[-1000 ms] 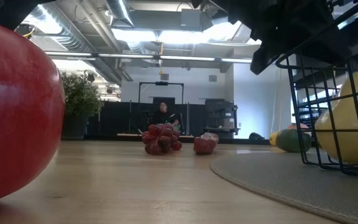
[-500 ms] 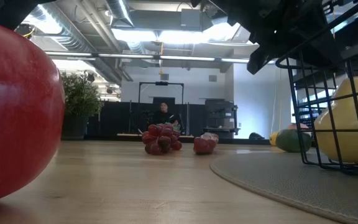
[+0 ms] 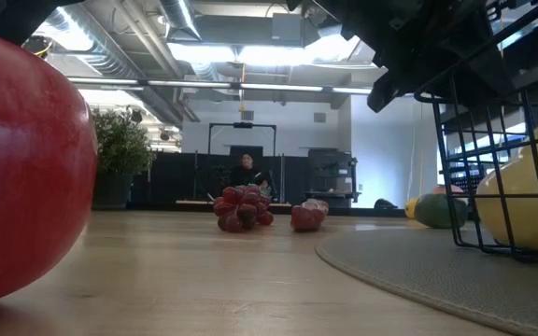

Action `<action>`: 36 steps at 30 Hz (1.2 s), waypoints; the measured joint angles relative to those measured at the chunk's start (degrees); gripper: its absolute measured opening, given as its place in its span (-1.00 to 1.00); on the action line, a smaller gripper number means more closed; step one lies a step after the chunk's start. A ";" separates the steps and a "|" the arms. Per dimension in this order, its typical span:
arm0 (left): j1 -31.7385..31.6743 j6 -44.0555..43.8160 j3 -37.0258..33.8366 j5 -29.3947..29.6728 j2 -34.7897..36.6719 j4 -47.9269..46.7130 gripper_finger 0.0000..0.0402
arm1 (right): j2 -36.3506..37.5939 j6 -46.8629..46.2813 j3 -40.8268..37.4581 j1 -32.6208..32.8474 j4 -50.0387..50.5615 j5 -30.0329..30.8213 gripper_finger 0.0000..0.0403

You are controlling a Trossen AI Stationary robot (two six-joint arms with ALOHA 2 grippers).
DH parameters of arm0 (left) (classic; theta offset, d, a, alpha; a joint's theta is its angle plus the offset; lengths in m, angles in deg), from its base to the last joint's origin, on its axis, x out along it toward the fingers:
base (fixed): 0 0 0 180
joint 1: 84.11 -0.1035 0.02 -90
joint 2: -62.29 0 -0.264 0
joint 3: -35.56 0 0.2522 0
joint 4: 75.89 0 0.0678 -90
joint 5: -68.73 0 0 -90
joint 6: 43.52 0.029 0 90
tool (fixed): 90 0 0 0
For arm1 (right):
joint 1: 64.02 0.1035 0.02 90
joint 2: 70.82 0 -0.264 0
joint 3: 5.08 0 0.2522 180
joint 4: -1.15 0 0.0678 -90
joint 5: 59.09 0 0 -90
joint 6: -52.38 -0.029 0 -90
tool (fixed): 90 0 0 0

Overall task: Build produce basket
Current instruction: Put the peach into the wire basket

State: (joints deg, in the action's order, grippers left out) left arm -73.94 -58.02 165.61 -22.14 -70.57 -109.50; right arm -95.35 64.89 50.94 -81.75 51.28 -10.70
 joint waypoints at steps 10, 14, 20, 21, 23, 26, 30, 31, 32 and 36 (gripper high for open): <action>-0.57 0.64 0.00 0.38 1.18 -0.34 -0.65 | 0.00 1.52 0.02 0.01 0.42 -0.07 -1.00; -0.52 2.61 0.89 3.94 3.94 -2.46 -0.64 | -0.06 4.61 1.16 0.01 2.35 -0.02 -1.00; -0.52 0.83 2.91 10.49 8.96 -9.10 -0.65 | -0.24 9.37 6.87 0.10 6.75 2.45 -1.00; -0.52 -0.40 2.93 11.39 9.97 -10.05 -0.65 | -0.33 10.31 7.92 0.10 7.66 3.27 -1.00; -0.52 -2.78 2.93 12.96 11.99 -13.00 -0.64 | -0.67 10.59 9.90 0.14 9.05 4.35 -1.00; -0.37 -6.11 2.95 15.23 15.19 -17.56 -0.66 | -1.46 10.92 12.09 0.22 9.50 5.61 -1.00; 0.05 -12.87 2.91 20.81 18.86 -24.72 -0.65 | -4.02 10.98 14.24 0.33 10.53 7.15 -1.00; 0.20 -14.48 2.92 21.85 19.69 -25.74 -0.64 | -4.86 11.33 14.84 0.36 11.08 7.84 -1.00; 0.29 -16.19 2.98 22.52 20.52 -26.55 -0.64 | -5.82 12.15 15.45 0.40 12.02 8.62 -1.00; 1.33 -23.53 2.97 25.21 23.85 -33.42 -0.66 | -10.56 13.50 18.09 0.81 16.77 9.54 -1.00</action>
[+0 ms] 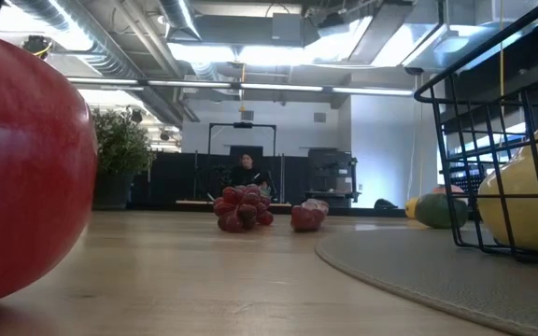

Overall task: Build produce basket
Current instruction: Put the peach into the wire basket

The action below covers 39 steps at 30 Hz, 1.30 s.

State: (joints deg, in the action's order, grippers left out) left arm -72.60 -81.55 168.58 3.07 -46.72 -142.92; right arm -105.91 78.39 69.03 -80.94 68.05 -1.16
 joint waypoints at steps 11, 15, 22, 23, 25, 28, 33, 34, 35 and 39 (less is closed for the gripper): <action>6.13 -21.52 -0.07 -0.08 1.44 -19.67 -0.66 | -11.09 -3.81 10.37 3.78 12.05 14.37 -1.00; 8.04 -26.79 -0.07 0.99 1.46 -25.05 -0.66 | -13.63 -14.44 13.48 3.83 12.87 21.02 -1.00; 9.62 -29.36 -0.07 3.90 1.45 -27.76 -0.66 | -14.46 -36.59 14.04 3.83 10.12 20.05 -1.00; 9.62 -29.36 -0.07 4.09 1.45 -27.78 -0.66 | -14.46 -38.61 14.04 3.83 9.92 20.03 -1.00; 9.57 -29.35 -0.07 4.73 1.44 -27.77 -0.66 | -14.46 -41.58 14.04 3.83 9.20 19.98 -1.00; 9.51 -29.34 -0.07 5.59 1.46 -27.79 -0.66 | -14.46 -44.28 14.06 3.83 9.18 20.01 -1.00; 9.51 -29.35 -0.07 6.90 1.44 -27.76 -0.66 | -14.80 -48.41 14.06 3.83 9.22 20.35 -1.00; 9.51 -29.34 -0.07 7.03 1.44 -27.76 -0.66 | -15.08 -49.35 14.06 3.83 9.26 21.03 -1.00; 9.51 -29.36 -0.07 7.25 1.44 -27.76 -0.66 | -15.43 -50.69 14.06 3.83 9.25 22.22 -1.00; 9.00 -29.72 -0.07 7.94 1.44 -27.76 -0.67 | -17.70 -57.19 14.06 3.79 9.33 28.32 -1.00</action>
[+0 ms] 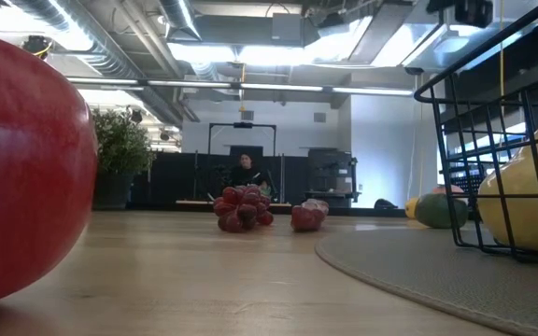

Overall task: Build produce basket
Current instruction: Put the peach into the wire basket

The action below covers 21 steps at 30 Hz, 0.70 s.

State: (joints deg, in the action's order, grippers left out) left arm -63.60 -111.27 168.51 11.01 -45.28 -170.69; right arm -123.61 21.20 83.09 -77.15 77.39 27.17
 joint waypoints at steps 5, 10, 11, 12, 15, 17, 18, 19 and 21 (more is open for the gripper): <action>-1.35 1.56 0.07 0.18 1.14 -0.49 -0.67 | -4.08 -0.27 0.00 -2.85 0.58 3.02 -1.00; -3.47 7.56 0.13 0.25 3.26 -0.97 -0.67 | -8.02 0.26 -0.03 -9.98 5.07 6.55 -1.00; -3.95 8.70 0.10 0.17 3.58 -1.18 -0.67 | -8.56 0.83 -0.04 -11.87 5.77 7.10 -1.00; -4.51 9.92 0.07 0.14 3.70 -1.26 -0.67 | -9.03 1.49 -0.04 -13.70 6.08 7.16 -1.00; -7.27 14.04 0.07 -0.17 4.12 -1.14 -0.67 | -10.35 1.79 -0.04 -19.56 6.99 5.65 -1.00; -9.64 17.67 0.04 -0.89 4.50 -1.22 -0.67 | -11.29 2.86 -0.04 -23.08 7.26 5.17 -1.00; -11.11 19.66 0.04 -1.69 4.71 -1.20 -0.67 | -11.90 3.15 -0.04 -24.65 7.58 5.17 -1.00; -12.55 21.70 0.04 -2.60 4.81 -1.22 -0.67 | -12.64 3.34 -0.04 -26.15 7.82 5.17 -1.00; -15.63 25.12 0.04 -3.37 4.71 -1.16 -0.67 | -14.16 4.89 -0.04 -28.61 8.21 5.22 -1.00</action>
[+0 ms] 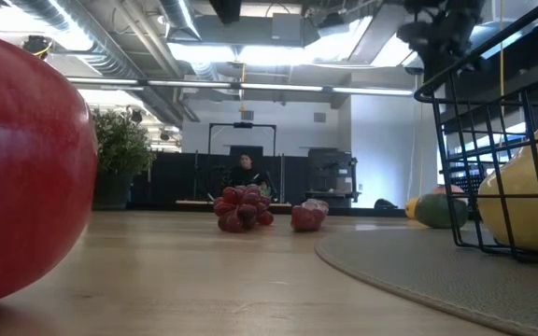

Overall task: Build produce basket
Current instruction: Put the peach into the wire basket

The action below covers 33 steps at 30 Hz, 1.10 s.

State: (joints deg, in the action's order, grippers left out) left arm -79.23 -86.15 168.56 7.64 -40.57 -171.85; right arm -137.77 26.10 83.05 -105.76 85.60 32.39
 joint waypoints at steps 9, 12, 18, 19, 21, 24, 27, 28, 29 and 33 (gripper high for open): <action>-15.83 12.88 0.00 -2.84 -0.03 1.23 -0.67 | -7.65 2.62 0.00 -5.88 -1.52 3.40 -0.93; -20.05 16.91 0.00 -5.59 -0.05 2.28 -0.67 | -10.40 3.94 0.00 -7.44 -2.11 3.43 -0.86; -26.95 26.62 0.00 -14.41 -0.05 6.92 -0.67 | -15.36 5.37 0.00 -9.43 -2.30 3.98 -0.66; -27.91 28.30 0.00 -15.65 -0.05 7.65 -0.67 | -16.05 4.19 0.00 -9.65 -2.56 4.93 -0.63; -29.68 31.99 0.00 -17.92 -0.05 9.32 -0.67 | -17.50 0.56 0.00 -10.14 -3.06 8.21 -0.57; -32.02 36.84 0.00 -22.15 -0.05 12.35 -0.67 | -18.76 -5.49 0.00 -11.27 -3.19 13.19 -0.51; -34.33 39.76 0.00 -27.55 -0.05 14.41 -0.67 | -19.55 -9.11 0.00 -13.01 -3.92 15.68 -0.50; -35.02 40.46 0.00 -28.90 -0.05 14.61 -0.67 | -19.66 -10.04 0.00 -13.69 -3.95 16.31 -0.51; -35.69 41.33 0.00 -29.89 -0.05 14.62 -0.67 | -19.77 -10.99 0.00 -14.45 -4.15 17.15 -0.51; -37.61 44.47 0.00 -30.60 -0.05 14.64 -0.67 | -20.74 -11.12 0.00 -16.05 -8.32 18.37 -0.52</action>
State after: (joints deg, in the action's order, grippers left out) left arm -116.84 -41.68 168.56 -22.96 -40.62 -157.21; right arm -158.52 14.98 83.05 -121.81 77.28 50.76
